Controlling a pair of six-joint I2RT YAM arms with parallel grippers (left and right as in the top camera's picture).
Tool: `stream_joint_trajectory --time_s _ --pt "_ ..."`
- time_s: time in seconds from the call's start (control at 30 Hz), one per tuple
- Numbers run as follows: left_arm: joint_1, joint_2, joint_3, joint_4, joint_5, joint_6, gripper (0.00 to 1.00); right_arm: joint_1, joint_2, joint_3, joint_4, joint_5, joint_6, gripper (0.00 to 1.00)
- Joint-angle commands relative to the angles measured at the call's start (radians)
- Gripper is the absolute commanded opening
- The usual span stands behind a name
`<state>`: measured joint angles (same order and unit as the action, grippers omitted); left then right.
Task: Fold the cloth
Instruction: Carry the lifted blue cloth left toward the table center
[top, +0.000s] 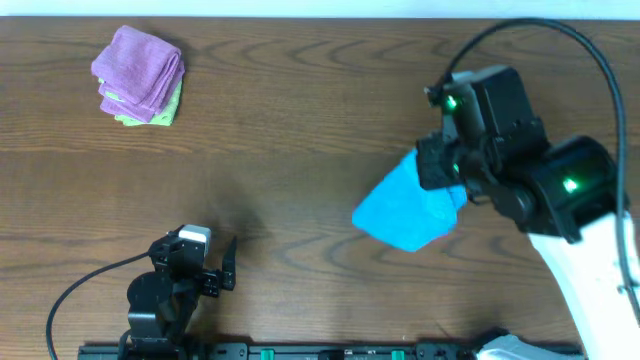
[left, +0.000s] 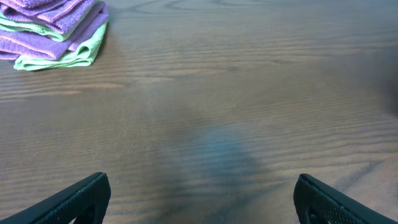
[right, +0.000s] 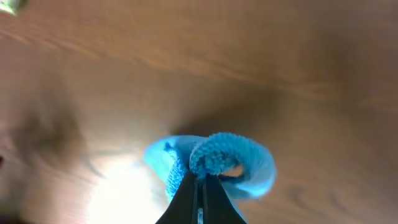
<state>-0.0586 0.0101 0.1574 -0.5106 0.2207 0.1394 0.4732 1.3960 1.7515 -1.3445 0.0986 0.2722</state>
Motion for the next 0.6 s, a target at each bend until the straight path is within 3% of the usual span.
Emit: stream_joint_trajectory --time_s 0.0,0.1,0.27,0.57 --pt "0.006 -0.006 -0.016 0.003 -0.007 0.018 0.95 -0.001 0.103 0.002 0.085 -0.113 0.017 0.01" --pt "0.006 -0.006 -0.016 0.003 -0.007 0.018 0.95 0.024 0.233 0.002 0.216 -0.229 -0.060 0.01" --pt "0.006 -0.006 -0.016 0.003 -0.007 0.018 0.95 0.020 0.394 0.002 0.300 -0.221 -0.061 0.01" --pt "0.006 -0.006 -0.016 0.003 -0.007 0.018 0.95 -0.228 0.413 0.003 0.256 0.138 -0.037 0.01"
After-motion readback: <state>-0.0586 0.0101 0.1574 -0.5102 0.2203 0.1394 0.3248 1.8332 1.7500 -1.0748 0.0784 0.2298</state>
